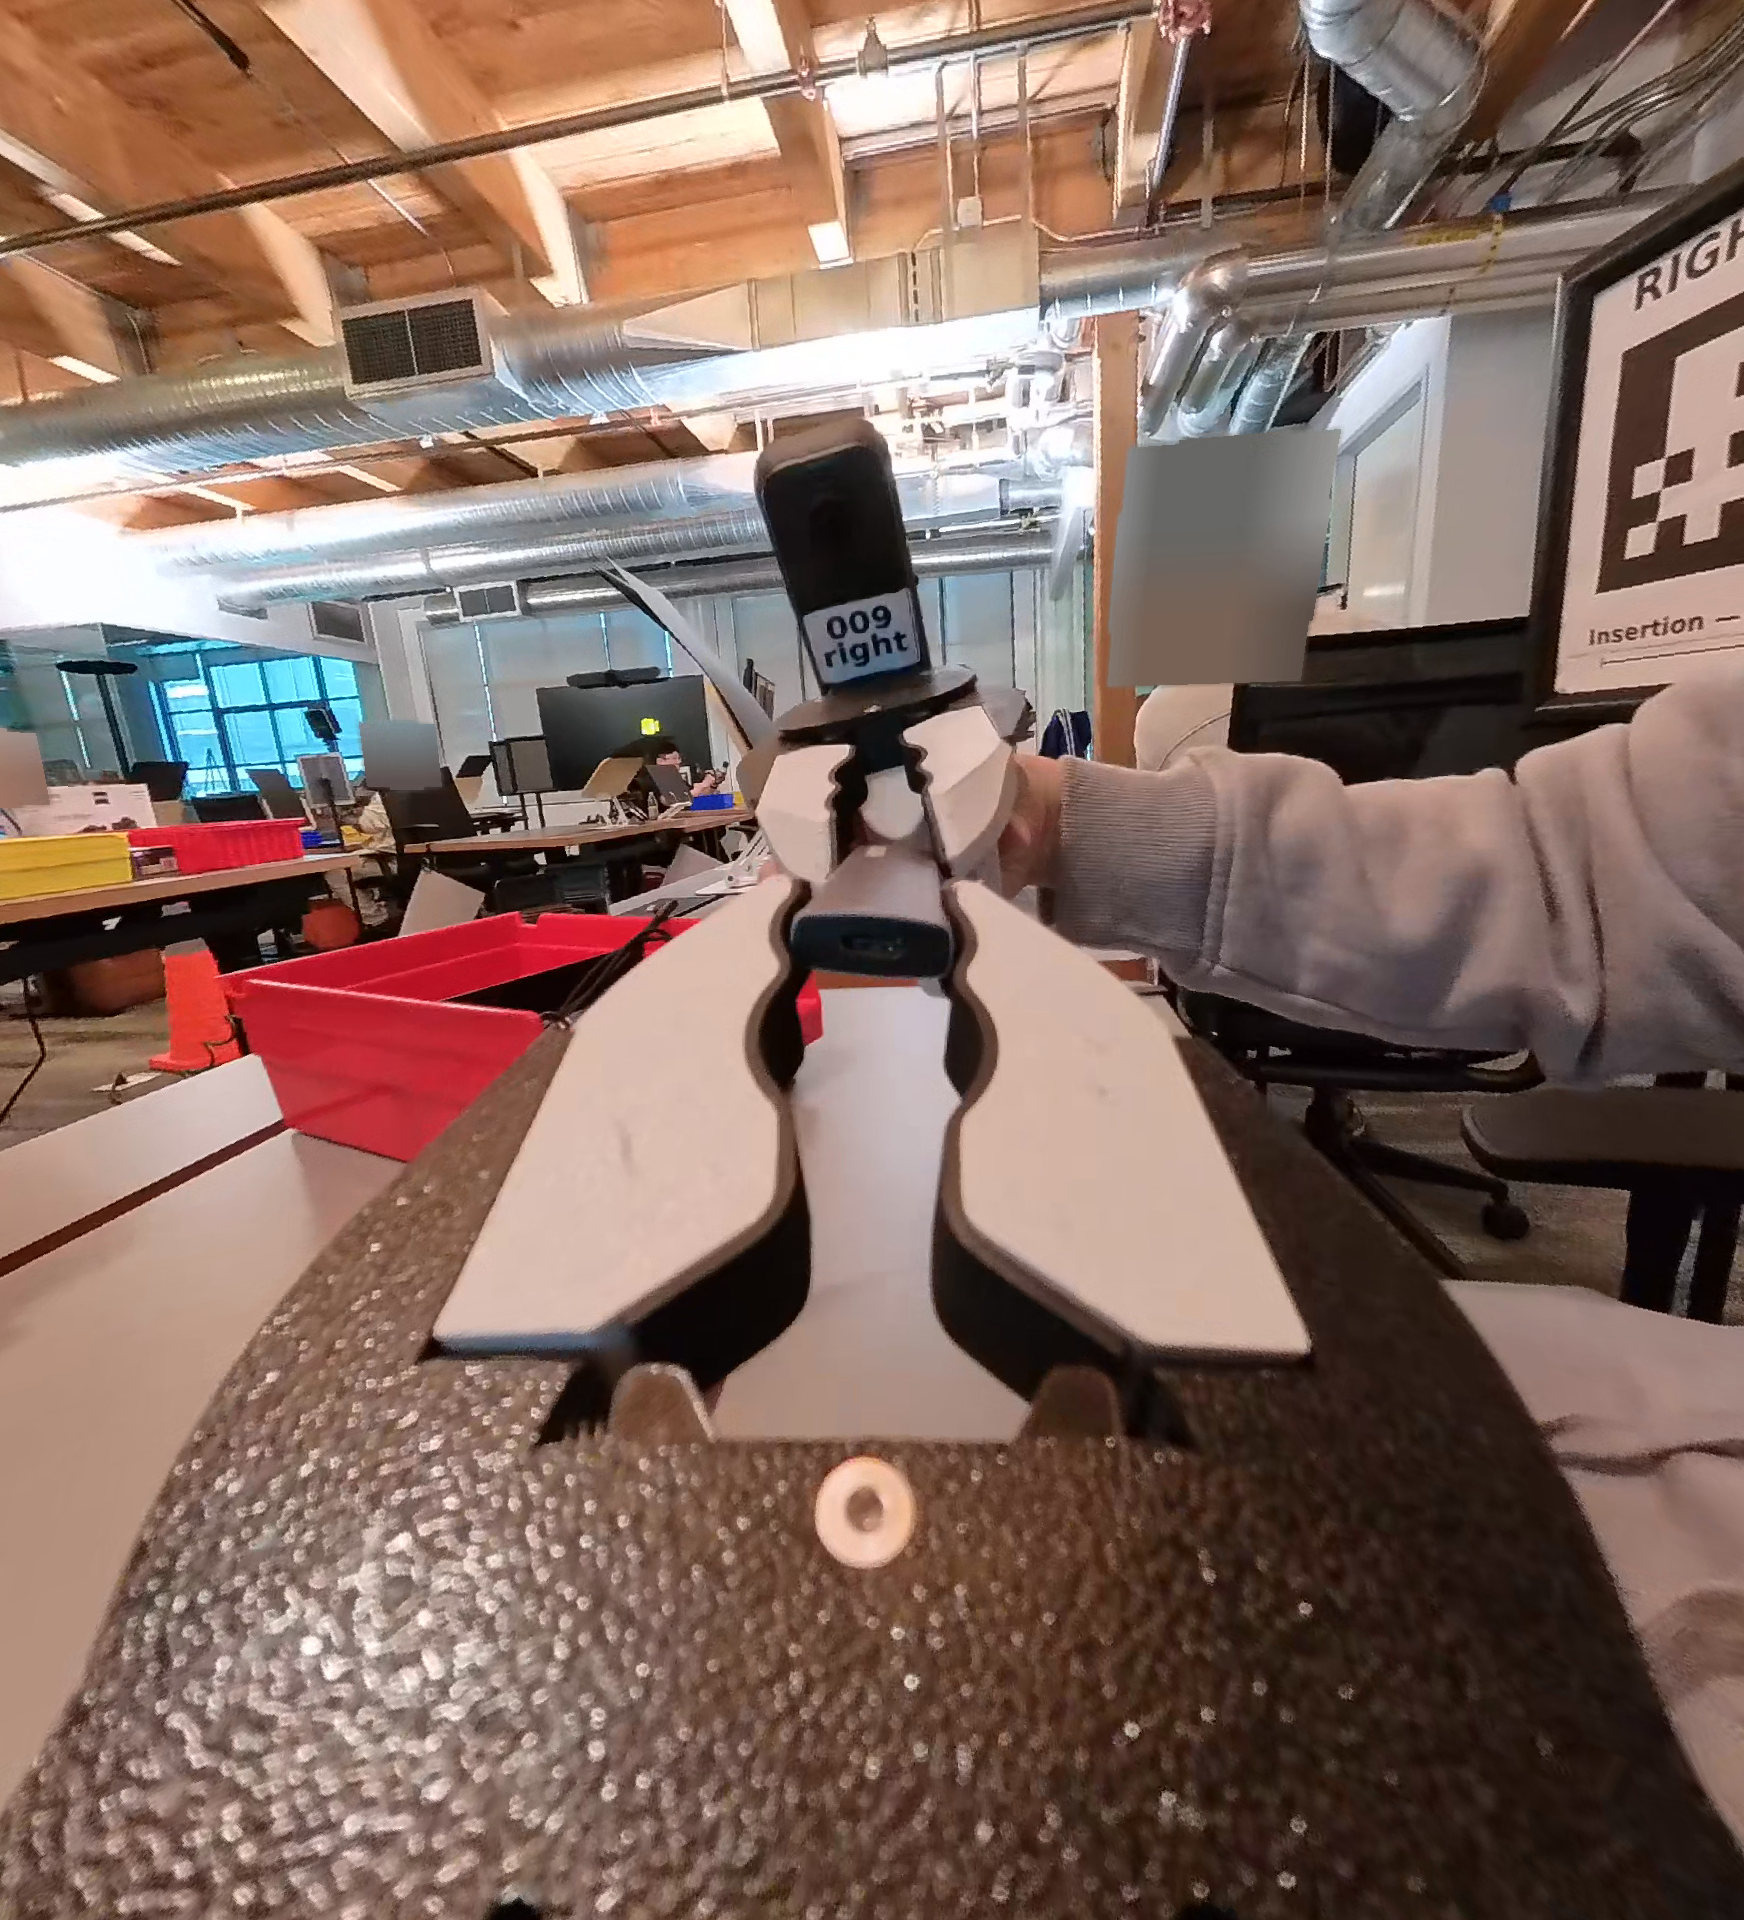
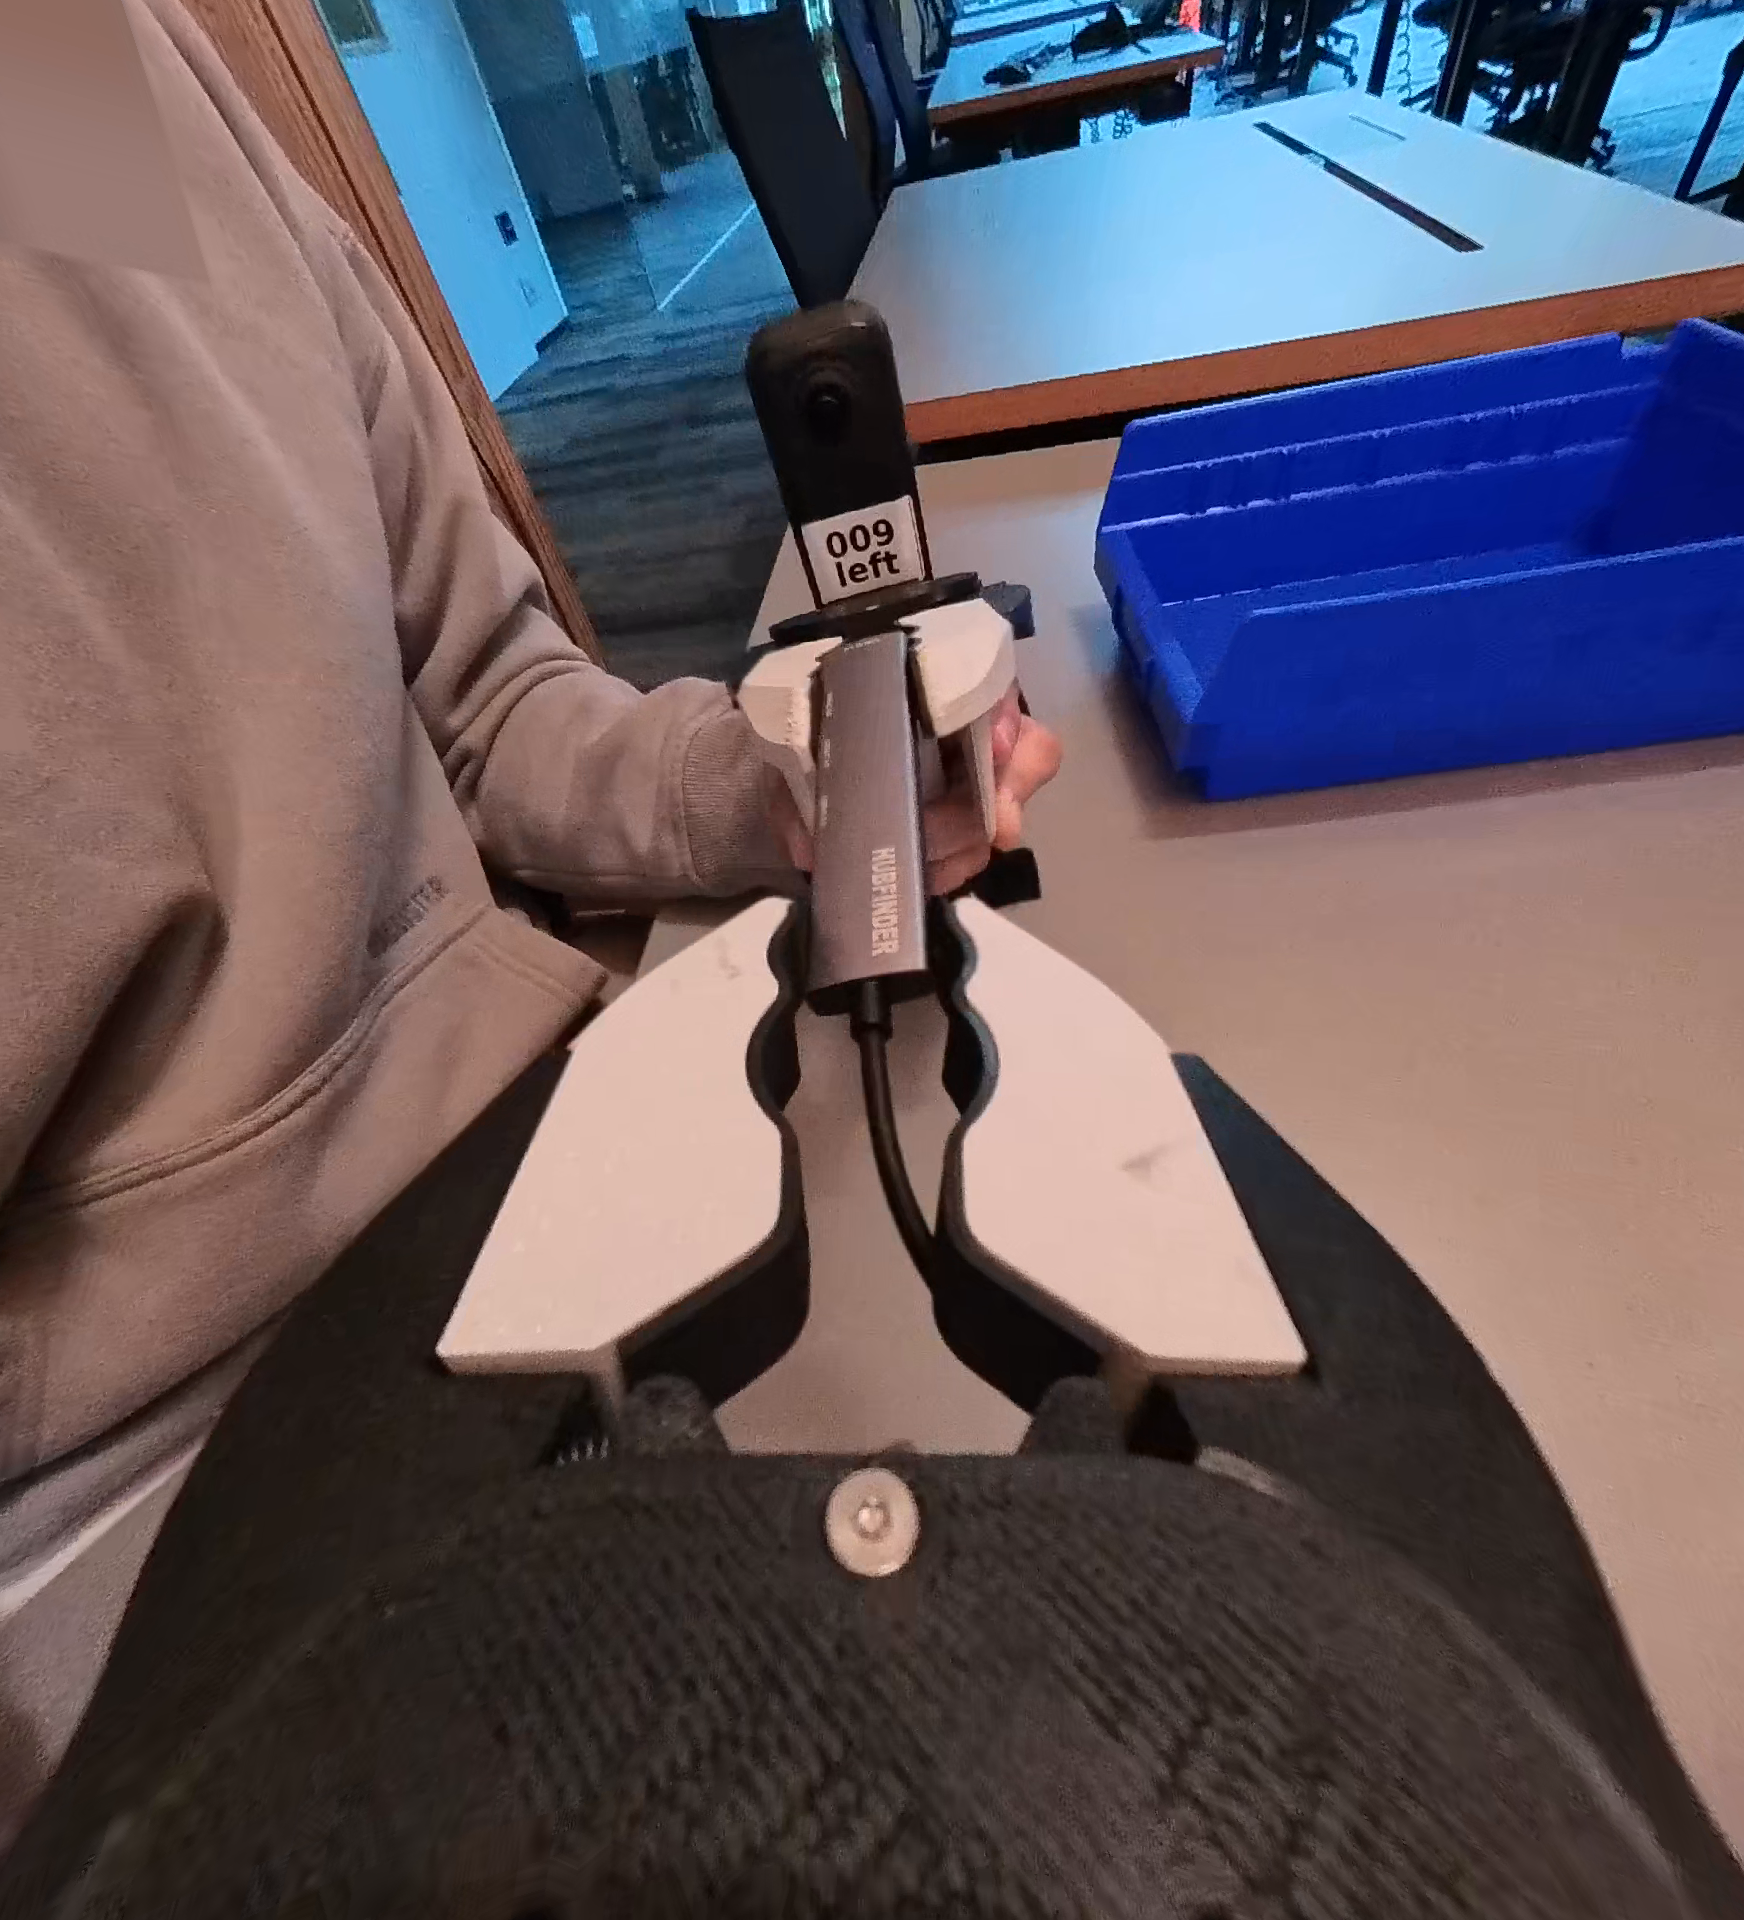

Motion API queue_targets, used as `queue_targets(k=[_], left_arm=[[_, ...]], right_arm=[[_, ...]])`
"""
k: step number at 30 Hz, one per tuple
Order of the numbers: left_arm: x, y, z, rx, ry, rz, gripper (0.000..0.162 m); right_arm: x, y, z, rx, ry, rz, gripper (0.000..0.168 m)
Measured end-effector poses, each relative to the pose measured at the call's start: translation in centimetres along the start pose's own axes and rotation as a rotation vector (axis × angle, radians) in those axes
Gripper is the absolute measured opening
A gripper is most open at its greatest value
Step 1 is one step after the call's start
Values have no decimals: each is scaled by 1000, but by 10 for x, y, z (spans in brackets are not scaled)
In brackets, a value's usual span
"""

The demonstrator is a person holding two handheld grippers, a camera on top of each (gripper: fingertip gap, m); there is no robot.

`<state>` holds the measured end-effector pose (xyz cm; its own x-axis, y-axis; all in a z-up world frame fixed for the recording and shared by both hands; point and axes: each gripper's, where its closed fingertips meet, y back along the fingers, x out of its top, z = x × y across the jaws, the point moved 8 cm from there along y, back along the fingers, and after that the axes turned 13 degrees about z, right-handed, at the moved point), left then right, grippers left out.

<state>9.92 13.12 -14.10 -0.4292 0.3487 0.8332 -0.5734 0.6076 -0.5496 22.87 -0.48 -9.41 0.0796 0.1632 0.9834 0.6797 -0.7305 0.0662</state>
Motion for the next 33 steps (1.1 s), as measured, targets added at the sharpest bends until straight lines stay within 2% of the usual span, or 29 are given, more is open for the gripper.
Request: queue_targets(k=[4, 6, 7, 9, 14, 15, 20, 25, 27, 29, 30, 31, 32, 33], left_arm=[[-1, -1, -2, 46, 9, -6, 28], [-2, -1, -5, 135, -50, 5, 68], [-3, 0, -6, 169, -84, -6, 75], [-6, 0, -7, 188, -115, -51, 76], [-10, 0, -8, 206, -85, -49, 71], [-11, 0, -9, 217, -87, -52, 70], [-14, 2, -11, 228, -86, -70, 65], [-12, 6, -14, 236, -108, -79, 63], [-13, 8, -16, 250, -105, -80, 62], [-14, 10, -18, 258, -95, -79, 62], [-15, 11, -19, 265, -92, -80, 62], [-16, 11, -20, 271, -88, -79, 63], [-17, 11, -20, 271, -81, -77, 63], [-18, 11, -20, 270, -75, -78, 63]], right_arm=[[9, 3, 2, -20, 46, -29, 24], [24, 15, 5, -99, 138, -75, 24], [37, 26, 9, -149, 190, -86, 24], [68, 52, 20, -268, 264, -83, 24], [129, 136, 86, -751, 384, -108, 24], [132, 148, 99, -751, 372, -98, 24], [112, 191, 164, -809, 121, 107, 23], [72, 213, 198, -897, -8, 248, 23], [56, 224, 205, -974, -4, 256, 24], [37, 241, 214, -1159, -63, 209, 24], [27, 252, 217, -1290, -100, 141, 29], [19, 262, 218, -1409, -135, 75, 49], [14, 268, 218, -1479, -183, 38, 58], [12, 268, 217, -1447, -230, 48, 55]])
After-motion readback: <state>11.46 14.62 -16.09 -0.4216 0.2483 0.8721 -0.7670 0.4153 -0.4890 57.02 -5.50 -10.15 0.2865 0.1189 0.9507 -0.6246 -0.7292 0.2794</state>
